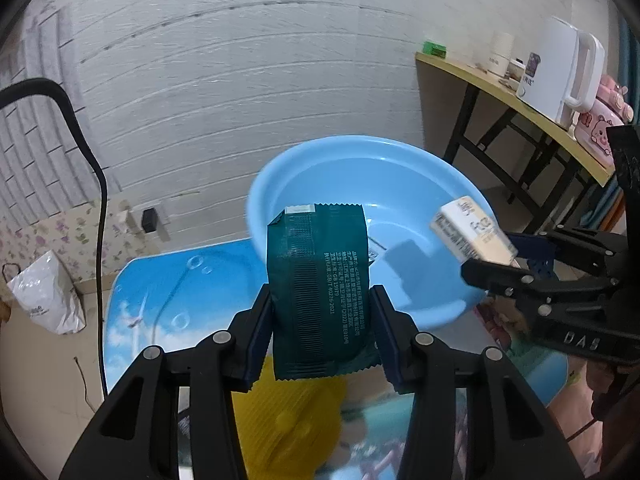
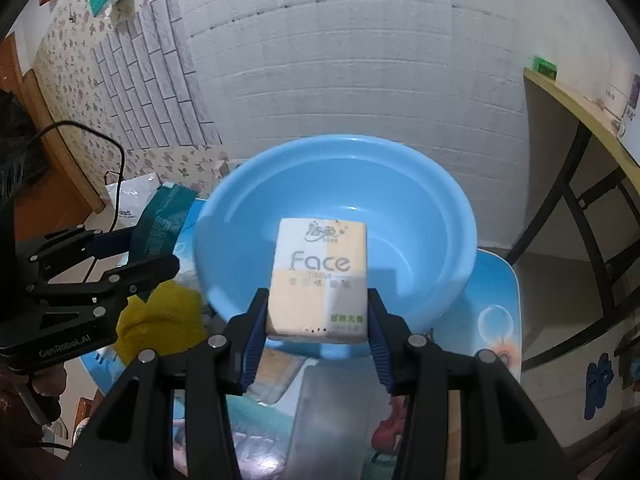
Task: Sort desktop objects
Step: 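Carry both packets to the blue basin and release them inside, then withdraw both tools from the basin back over the table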
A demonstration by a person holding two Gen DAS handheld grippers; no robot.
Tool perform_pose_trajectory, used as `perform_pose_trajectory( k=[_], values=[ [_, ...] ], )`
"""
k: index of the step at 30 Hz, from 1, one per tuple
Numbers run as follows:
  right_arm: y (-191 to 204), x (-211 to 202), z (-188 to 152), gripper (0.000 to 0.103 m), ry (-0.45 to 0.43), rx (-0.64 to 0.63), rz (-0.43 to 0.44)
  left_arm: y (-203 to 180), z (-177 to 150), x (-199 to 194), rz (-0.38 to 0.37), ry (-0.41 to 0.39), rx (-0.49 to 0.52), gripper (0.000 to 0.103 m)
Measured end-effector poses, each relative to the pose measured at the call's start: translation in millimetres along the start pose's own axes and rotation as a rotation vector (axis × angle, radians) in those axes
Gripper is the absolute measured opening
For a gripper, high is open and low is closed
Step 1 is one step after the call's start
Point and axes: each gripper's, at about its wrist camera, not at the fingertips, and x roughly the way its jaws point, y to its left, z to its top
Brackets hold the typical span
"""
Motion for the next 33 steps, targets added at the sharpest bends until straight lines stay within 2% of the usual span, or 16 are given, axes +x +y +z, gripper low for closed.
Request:
perform_pose_trajectory(
  k=[12,17,25,27,29,33],
  values=[
    [-12.3,20.8,2.2,0.045,0.026,0.032,0.0,-21.8,15.5,34.5,-0.03,0.045,0.069,0.047],
    [-13.6,22.8,1.1,0.046,0.028,0.058,0.006,-18.6,15.7,33.2,-0.029,0.043,0.051,0.069],
    [-8.0,17.1,-2.3,0.046,0.015,0.07,0.011,-10.7,11.4,23.3,-0.019,0.032,0.031,0.07],
    [-6.1,13.9,-3.0,0.047,0.01,0.071,0.007,-9.1,10.1,19.0,-0.013,0.025,0.023,0.072],
    [-5.2,10.1,-4.0,0.05,0.005,0.073,0.004,-5.3,8.0,12.7,-0.003,0.014,0.008,0.079],
    [-4.8,2.1,-8.7,0.05,-0.009,0.083,-0.007,5.6,1.6,-0.3,0.024,-0.003,-0.025,0.083]
  ],
)
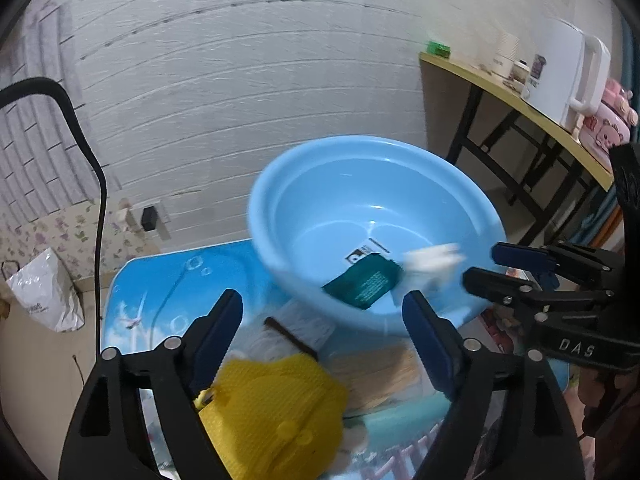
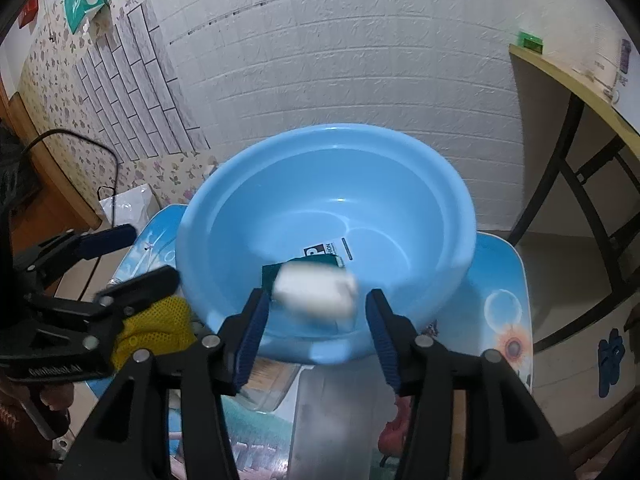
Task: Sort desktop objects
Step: 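Withdraw both tools from the basin back over the table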
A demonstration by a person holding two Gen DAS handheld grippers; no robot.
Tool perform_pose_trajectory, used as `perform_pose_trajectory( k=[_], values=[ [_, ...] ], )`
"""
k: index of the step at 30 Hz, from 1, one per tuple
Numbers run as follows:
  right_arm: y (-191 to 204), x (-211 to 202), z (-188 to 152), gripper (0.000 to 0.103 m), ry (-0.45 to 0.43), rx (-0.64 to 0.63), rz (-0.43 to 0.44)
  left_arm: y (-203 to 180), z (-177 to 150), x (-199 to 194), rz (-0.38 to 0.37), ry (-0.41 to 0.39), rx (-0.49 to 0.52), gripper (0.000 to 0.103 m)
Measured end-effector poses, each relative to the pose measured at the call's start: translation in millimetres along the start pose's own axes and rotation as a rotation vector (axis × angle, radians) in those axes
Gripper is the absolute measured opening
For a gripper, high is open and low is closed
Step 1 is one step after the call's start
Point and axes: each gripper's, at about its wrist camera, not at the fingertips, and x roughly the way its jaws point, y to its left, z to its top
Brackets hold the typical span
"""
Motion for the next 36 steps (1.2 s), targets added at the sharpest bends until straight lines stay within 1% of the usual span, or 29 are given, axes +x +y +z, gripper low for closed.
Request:
perform_pose_trajectory(
  k=[5,11,17,24,31,36],
  values=[
    [2.4,-10.1,-6.7,0.057,-0.011,0.012,0.002,14.8,-13.0,-13.3,0.049,-0.005,-0.04,0.086],
    [6.1,-18.6,-22.0,0.057,-0.004,0.016,0.005,27.4,-35.3,-24.1,0.093,0.007,-0.074,0.087],
    [0.5,-21.9,-41.2,0.057,0.012,0.042,-0.009,40.1,-61.4,-34.3,0.118,0.011,-0.106,0.088],
    [-10.2,-18.8,-60.9,0.057,0.04,0.065,-0.019,59.2,-88.5,-35.7,0.129,0.042,-0.167,0.088],
    [-14.8,-18.5,-79.7,0.057,0.051,0.069,-0.027,70.8,-107.9,-41.8,0.151,0.029,-0.198,0.088],
    [-15.2,-11.5,-93.8,0.057,0.078,0.079,-0.029,78.1,-123.5,-35.2,0.15,0.062,-0.22,0.088]
  ],
)
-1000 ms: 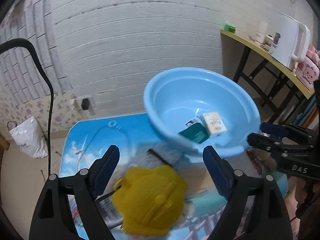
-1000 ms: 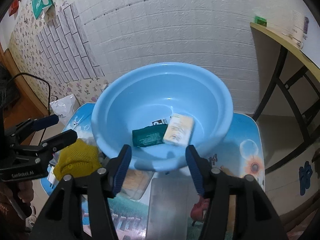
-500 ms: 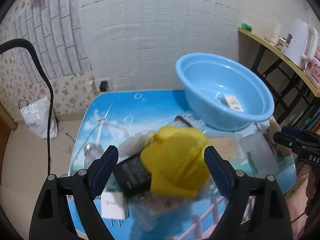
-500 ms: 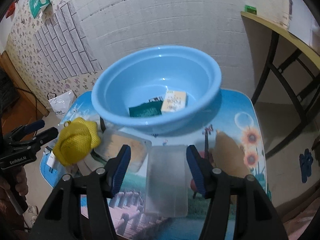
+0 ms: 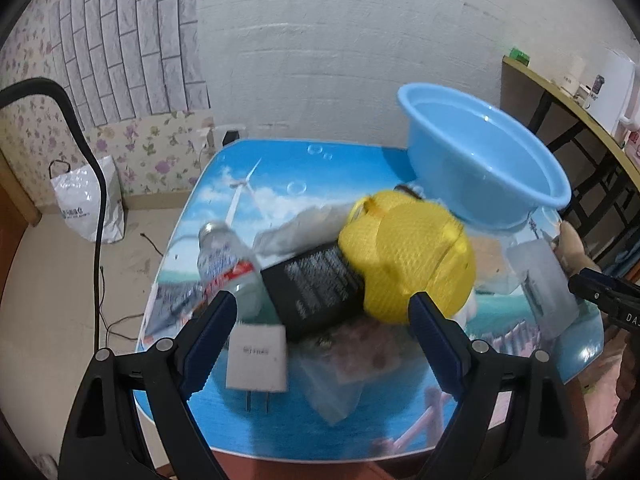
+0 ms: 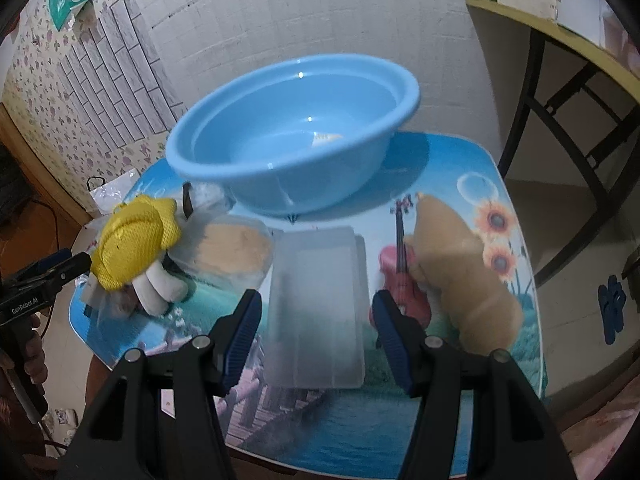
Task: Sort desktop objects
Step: 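Withdraw both tools from the basin back over the table, then grasp the tan plush toy with the right tool and lift it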
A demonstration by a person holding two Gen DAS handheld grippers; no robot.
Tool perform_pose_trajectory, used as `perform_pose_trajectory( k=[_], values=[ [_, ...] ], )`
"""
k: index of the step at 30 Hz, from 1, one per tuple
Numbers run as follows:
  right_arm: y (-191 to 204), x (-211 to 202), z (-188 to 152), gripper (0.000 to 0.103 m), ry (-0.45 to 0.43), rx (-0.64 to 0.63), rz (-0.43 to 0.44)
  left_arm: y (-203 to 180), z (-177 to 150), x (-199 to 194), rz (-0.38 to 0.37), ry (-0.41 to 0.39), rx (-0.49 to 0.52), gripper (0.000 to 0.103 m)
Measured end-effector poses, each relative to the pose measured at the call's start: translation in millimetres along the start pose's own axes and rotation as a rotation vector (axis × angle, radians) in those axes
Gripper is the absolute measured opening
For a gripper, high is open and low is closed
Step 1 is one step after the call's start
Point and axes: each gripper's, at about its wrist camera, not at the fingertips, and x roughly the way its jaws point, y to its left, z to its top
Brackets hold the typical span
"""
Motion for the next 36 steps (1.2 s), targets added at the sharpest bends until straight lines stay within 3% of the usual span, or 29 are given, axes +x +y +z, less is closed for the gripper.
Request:
perform_pose_trajectory(
  k=[17,28,36],
  values=[
    [-4.9,-0.4,-7.3,0.057,-0.012,-0.006,-0.016,7.3,-12.0,3.0,-0.005,0.003,0.015,0.088],
    [-21.1,-3.8,-11.6,0.057,-0.024,0.018,-0.038,6.9,-21.8,14.3,-0.005,0.046,0.02,0.088],
    [-39.9,-10.9,-12.9,0.057,-0.039,0.043,-0.047,1.1,-20.6,12.6,-0.018,0.033,0.03,0.088]
  ],
)
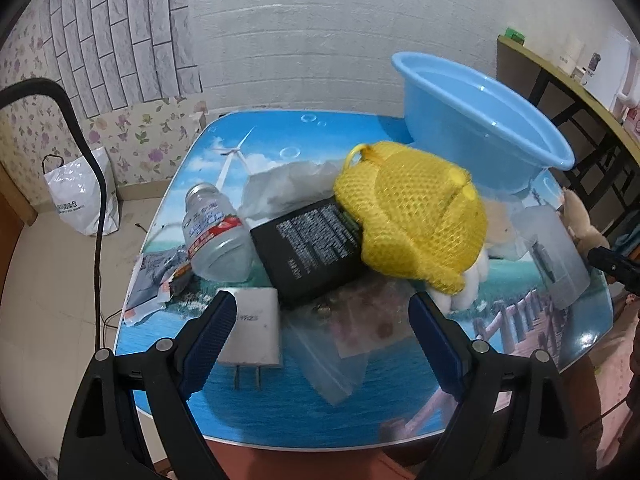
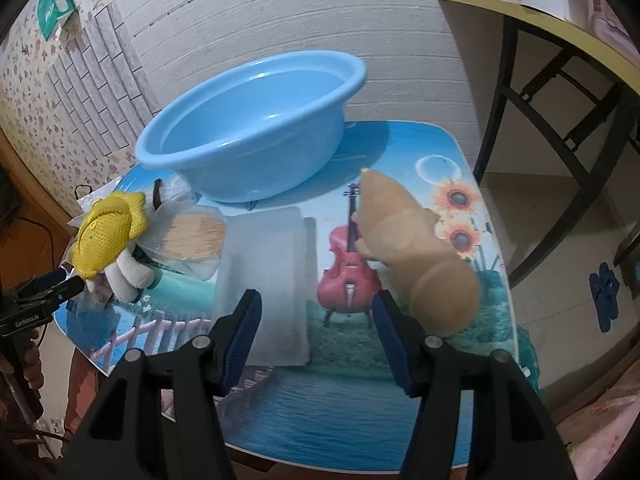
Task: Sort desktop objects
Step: 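Grasp the tan plush toy with the right tool and lift it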
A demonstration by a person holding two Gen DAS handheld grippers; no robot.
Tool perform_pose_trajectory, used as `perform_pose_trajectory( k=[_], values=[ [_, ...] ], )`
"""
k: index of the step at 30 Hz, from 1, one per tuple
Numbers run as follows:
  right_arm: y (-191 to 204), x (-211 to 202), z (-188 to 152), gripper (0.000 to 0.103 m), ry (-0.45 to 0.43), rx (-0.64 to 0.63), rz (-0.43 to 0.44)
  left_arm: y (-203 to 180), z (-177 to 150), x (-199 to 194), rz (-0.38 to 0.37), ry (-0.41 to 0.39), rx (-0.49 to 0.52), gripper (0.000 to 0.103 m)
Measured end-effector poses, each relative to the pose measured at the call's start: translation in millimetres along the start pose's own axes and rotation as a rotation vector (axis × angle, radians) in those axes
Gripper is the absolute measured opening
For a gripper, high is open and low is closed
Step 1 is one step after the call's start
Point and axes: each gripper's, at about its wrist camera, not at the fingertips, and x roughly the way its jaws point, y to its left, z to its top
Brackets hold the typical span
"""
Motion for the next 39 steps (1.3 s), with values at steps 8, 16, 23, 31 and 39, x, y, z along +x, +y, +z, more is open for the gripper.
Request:
perform_pose_trajectory(
  k=[8,16,23,31,39],
  values=[
    [-24.2,-9.1,10.3,0.057,-0.046,0.034,-0.042,-4.0,5.6,-2.9,-0.003,-0.008,0.018,0.088],
    [-41.9,-14.7,16.4,0.057,-0.074,0.037,-0.089,2.7,10.8,-14.9,0.005,-0.037,0.003,0.088],
    [-57.1,-7.6,15.8,0.057,-0.051,0.053,-0.119,15.5,11.7,-21.0,0.033,-0.047,-0.017,0.088],
    [-60.1,8.9,8.9,0.072,0.002,0.021,-0.113,29.9,4.9,-17.2,0.059,-0.018,-0.027,0.088],
    [-45.5,7.0,6.9,0.073,0.005,-0.049,-0.081,37.0,-9.8,-1.9,0.055,0.033,-0.036,0.088]
  ],
)
